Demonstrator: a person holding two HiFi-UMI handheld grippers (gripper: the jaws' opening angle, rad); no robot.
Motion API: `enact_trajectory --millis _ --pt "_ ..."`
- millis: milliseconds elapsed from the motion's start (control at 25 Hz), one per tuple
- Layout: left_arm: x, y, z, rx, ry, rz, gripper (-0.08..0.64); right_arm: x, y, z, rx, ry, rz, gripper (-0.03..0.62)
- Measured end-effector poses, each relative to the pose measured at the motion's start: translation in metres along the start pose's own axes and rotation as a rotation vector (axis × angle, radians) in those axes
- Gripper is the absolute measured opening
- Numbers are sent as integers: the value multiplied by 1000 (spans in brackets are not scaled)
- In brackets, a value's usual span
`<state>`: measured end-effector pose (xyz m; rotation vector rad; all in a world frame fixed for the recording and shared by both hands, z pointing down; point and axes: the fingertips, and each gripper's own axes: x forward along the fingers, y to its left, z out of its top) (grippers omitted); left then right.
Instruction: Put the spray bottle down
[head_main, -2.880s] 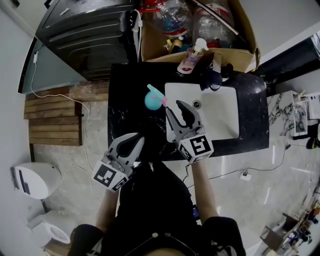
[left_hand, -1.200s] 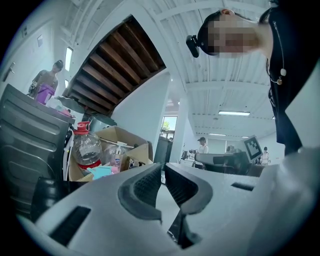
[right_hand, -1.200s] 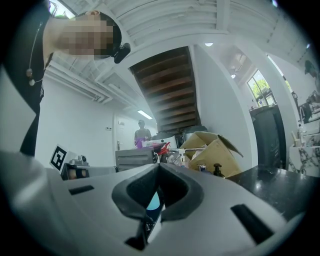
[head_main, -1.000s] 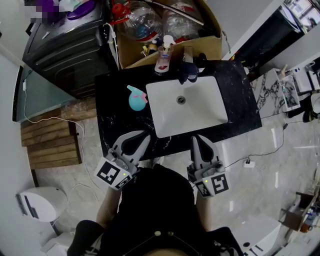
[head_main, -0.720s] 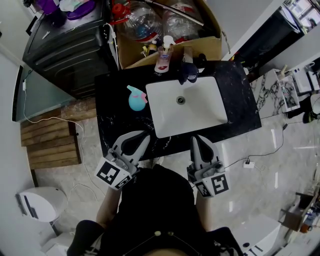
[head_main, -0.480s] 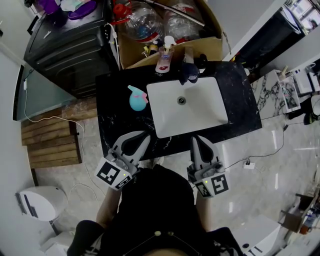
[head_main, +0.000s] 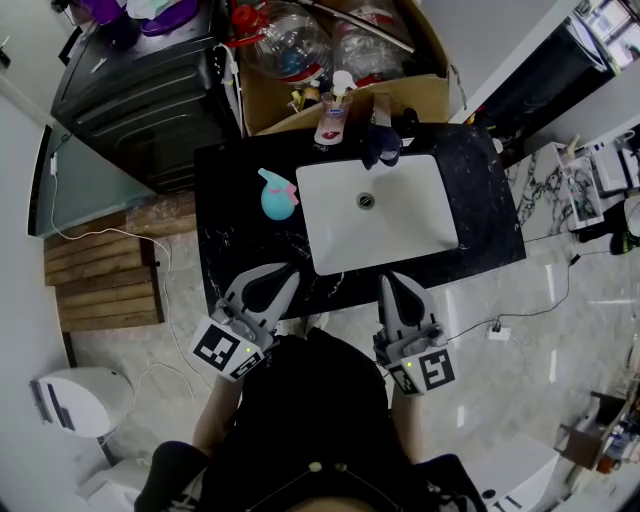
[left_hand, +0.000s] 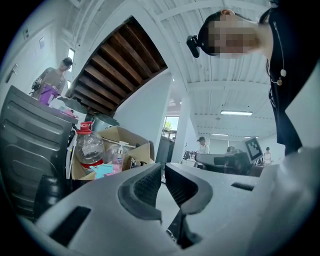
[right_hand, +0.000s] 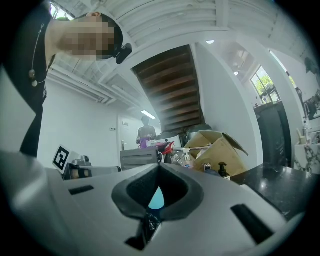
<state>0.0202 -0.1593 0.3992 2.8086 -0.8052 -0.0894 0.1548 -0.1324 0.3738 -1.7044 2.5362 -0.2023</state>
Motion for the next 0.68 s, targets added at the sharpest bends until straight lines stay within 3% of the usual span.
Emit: enact_trajectory --millis 680 --pt "-5 -1 -7 -14 16 29 28 3 8 -10 -37 63 40 2"
